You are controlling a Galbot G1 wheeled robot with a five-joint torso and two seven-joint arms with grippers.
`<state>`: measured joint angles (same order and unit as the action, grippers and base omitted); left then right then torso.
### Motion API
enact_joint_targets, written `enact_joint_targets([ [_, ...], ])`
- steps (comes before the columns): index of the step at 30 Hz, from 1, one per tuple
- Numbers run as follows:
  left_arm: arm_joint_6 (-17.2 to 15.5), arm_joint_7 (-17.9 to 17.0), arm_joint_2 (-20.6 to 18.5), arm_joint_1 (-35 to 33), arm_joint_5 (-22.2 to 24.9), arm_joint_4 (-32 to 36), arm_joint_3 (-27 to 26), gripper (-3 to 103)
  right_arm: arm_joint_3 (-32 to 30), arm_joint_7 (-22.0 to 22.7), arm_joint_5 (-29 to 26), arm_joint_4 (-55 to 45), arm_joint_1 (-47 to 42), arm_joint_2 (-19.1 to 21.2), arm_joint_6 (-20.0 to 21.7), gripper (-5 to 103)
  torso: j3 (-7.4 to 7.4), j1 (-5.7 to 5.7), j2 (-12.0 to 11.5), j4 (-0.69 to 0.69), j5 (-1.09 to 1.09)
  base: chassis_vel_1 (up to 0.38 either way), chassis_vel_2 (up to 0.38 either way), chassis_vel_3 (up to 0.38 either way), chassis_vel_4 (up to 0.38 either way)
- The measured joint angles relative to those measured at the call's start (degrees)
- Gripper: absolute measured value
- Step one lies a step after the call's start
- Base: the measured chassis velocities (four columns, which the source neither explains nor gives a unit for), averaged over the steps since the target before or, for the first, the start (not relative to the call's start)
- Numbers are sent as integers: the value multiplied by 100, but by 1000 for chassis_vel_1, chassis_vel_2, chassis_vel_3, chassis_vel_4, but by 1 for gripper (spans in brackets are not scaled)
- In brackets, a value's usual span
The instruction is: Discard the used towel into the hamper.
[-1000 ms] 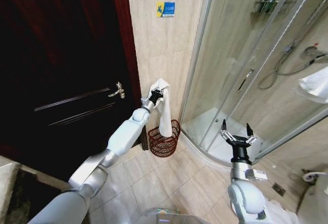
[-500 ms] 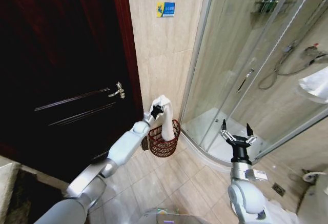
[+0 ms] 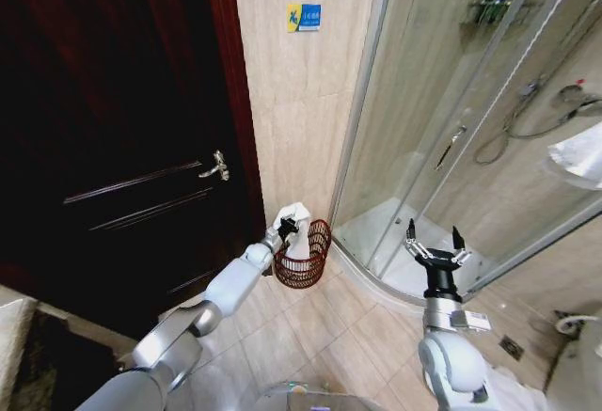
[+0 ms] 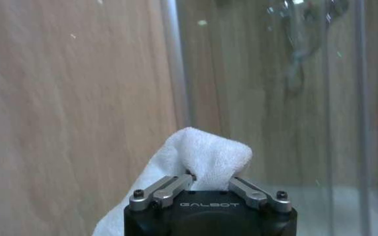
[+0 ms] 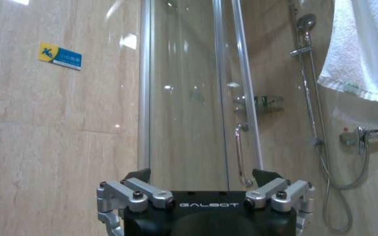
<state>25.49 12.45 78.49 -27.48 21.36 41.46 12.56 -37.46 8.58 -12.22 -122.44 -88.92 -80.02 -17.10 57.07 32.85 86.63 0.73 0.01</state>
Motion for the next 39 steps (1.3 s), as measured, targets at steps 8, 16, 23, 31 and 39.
enact_joint_targets([
  [8, 131, 89, 474, 279, -147, -980, 81, 4, 0, 0, 0, 0, 0, 0, 0, 100, 1, 0, 0, 0, -2, 0, 0, 0, 0],
  [16, -32, -128, 1272, 633, -821, -2081, -76, 4, 0, 0, 0, 0, 0, 0, 0, 100, 0, 1, 0, -1, -1, 0, 0, 0, 0],
  [23, -419, -551, 1395, 636, -1369, -2358, -353, 4, 0, 0, 0, 0, 0, 0, 0, 100, 0, 0, 0, 1, 0, 0, 0, 0, 0],
  [31, -672, -761, 1384, 543, -1659, -2525, -588, 4, 0, 0, 0, 0, 0, 0, 0, 100, 0, 0, 0, 1, -1, 0, 0, 0, 0],
  [39, -626, -761, 1375, 352, -1617, -2252, -657, 4, 0, 0, 0, 0, 0, 0, 0, 100, 0, 0, 0, 0, -1, 0, 0, 0, 0],
])
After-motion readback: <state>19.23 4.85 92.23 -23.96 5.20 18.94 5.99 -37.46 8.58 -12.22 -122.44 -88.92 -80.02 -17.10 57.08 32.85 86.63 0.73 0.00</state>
